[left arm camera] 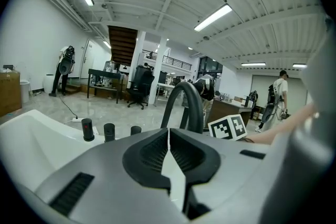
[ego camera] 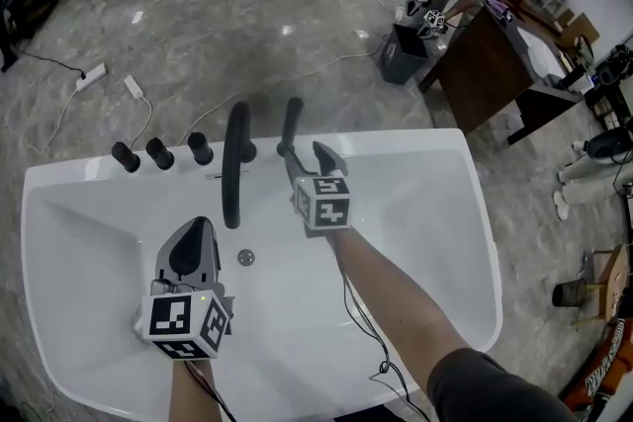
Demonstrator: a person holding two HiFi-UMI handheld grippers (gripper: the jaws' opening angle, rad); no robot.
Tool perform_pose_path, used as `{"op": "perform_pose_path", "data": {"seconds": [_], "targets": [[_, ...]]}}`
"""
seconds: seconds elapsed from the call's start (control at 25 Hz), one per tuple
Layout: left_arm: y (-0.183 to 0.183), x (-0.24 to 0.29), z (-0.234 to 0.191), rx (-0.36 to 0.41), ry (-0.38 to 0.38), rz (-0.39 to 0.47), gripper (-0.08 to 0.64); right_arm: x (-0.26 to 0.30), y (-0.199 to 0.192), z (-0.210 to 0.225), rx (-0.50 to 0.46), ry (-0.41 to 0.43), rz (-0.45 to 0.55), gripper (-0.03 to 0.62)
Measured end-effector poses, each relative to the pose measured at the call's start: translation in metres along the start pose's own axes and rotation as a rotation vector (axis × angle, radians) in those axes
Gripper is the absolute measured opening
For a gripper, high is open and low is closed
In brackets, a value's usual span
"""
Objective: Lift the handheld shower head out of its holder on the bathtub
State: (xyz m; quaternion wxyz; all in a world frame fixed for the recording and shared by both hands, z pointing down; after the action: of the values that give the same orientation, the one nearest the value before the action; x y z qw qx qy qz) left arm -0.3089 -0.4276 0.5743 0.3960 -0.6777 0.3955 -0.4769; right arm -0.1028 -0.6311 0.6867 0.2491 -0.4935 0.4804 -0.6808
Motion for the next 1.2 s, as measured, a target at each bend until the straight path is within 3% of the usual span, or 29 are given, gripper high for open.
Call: {"op": "perform_pose_path", "data": {"seconds": [0.08,0.24,0.64,0.88,1.0,1.08,1.2], "targets": [[-0.002,0.002,-0.003,-0.006,0.000,0.003,0.021,0.007,0.001,0.000,-0.008,0.004,0.003,0.235],[-0.005,0.007,-0.009,-0.010,-0.002,0.016,0.021,0.023,0.001,-0.006,-0.117,0.010,0.003,0.235],[-0.012,0.014,-0.009,0.018,-0.015,0.020,0.021,0.047,0.009,-0.005,-0.098,0.030,0.042,0.235],[-0.022,0.014,-0.012,0.001,-0.009,0.009,0.021,0.057,0.000,-0.009,0.025,0.022,0.053,0.233],[-0.020,0.013,-0.010,0.020,-0.007,0.014,0.021,0.060,0.003,-0.014,-0.036,0.008,0.068,0.211],[-0.021,0.012,-0.009,0.027,-0.010,0.016,0.021,0.062,0.003,-0.013,-0.053,-0.014,0.072,0.144],[-0.024,0.009,-0.010,0.018,-0.008,0.012,0.021,0.063,0.005,-0.011,-0.089,-0.013,0.063,0.143]]}}
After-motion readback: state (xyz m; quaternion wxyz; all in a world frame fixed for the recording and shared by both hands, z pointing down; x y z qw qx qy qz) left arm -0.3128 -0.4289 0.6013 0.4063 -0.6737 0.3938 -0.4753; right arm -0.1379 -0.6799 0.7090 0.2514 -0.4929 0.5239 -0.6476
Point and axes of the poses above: the fingertips, and each gripper's own axes: x forward along the fingers, z to its right, y out of its top, the point moved 10 cm from there along -x, backward along the fingers, and after that the axes turned 5 degrees about -y, right-handed, at the moved point
